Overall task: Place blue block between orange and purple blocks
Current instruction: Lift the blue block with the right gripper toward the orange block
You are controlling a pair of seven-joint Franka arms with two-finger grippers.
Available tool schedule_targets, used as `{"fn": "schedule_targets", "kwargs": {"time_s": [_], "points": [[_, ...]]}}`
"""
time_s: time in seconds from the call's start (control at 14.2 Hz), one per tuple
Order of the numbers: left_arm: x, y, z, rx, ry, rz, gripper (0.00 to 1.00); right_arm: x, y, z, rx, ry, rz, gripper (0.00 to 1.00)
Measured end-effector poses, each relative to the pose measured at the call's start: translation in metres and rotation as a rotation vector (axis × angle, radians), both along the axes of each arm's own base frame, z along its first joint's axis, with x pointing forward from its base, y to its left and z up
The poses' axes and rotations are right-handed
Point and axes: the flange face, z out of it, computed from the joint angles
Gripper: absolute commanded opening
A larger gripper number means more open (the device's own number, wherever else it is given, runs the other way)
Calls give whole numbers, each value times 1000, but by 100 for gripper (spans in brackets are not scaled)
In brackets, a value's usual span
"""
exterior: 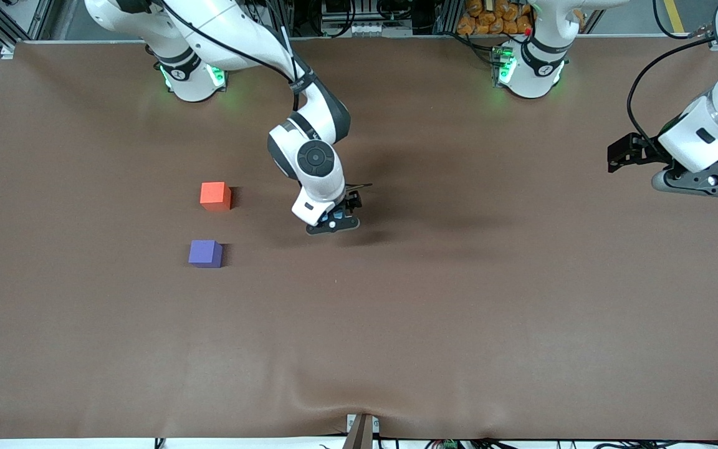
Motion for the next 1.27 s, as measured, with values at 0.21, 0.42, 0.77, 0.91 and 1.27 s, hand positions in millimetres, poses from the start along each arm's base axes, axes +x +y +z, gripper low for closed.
{"fn": "schedule_targets", "kwargs": {"time_s": [0.21,0.42,0.77,0.91,1.27], "points": [[1,0,-1,0,2,0,100,0,0,-3,-5,-7,8,79],[1,0,-1,0,2,0,100,2,2,0,0,-14,8,69],[1,1,-1,0,2,3,100,4,3,3,5,-19,6,21],[1,1,-1,0,2,3,100,5,4,5,8,-23,5,15],[1,1,-1,0,2,3,100,17,5,23,15,-31,-7,9]]}}
